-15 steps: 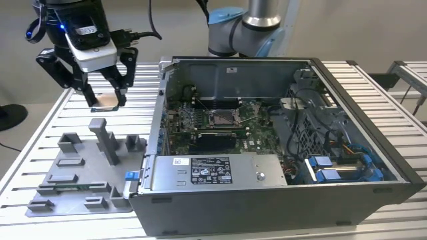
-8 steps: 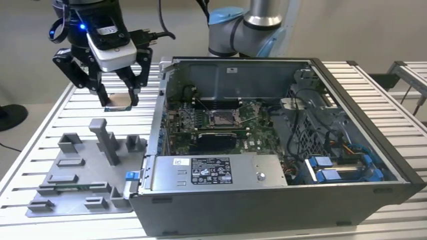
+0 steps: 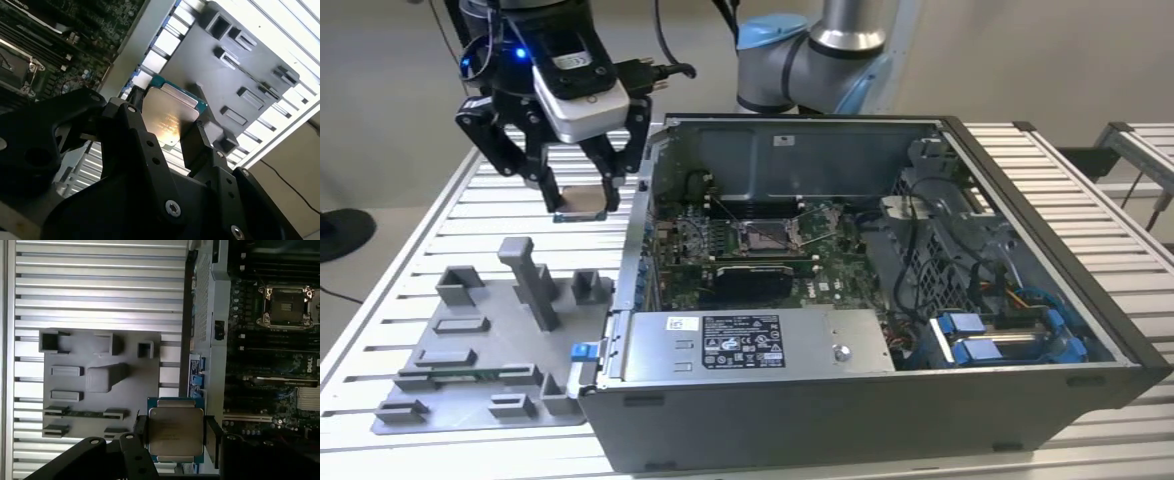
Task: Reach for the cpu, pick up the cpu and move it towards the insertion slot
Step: 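Pick up the cpu and move it towards the insertion slot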
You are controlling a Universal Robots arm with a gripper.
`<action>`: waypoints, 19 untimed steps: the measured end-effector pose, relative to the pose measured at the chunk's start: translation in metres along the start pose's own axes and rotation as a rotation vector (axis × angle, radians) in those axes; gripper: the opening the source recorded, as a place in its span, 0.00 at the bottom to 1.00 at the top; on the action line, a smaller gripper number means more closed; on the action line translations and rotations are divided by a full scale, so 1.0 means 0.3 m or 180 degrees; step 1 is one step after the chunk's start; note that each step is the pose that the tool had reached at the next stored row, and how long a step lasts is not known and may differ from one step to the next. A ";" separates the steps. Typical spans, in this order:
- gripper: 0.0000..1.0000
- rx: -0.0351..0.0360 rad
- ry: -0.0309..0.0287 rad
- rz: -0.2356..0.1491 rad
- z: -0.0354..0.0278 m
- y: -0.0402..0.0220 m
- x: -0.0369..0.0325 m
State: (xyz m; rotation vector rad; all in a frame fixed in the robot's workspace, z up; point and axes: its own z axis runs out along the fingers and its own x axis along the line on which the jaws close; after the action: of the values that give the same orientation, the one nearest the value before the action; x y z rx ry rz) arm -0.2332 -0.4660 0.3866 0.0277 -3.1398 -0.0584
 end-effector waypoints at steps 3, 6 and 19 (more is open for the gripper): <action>0.00 0.0000 0.0000 0.0000 0.000 0.000 -0.027; 0.00 0.0000 0.0000 0.0000 0.000 -0.001 -0.058; 0.00 0.0000 0.0000 0.0000 0.002 -0.004 -0.228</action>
State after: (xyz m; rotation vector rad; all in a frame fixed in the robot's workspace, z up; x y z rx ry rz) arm -0.1649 -0.4659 0.3859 0.0277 -3.1396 -0.0584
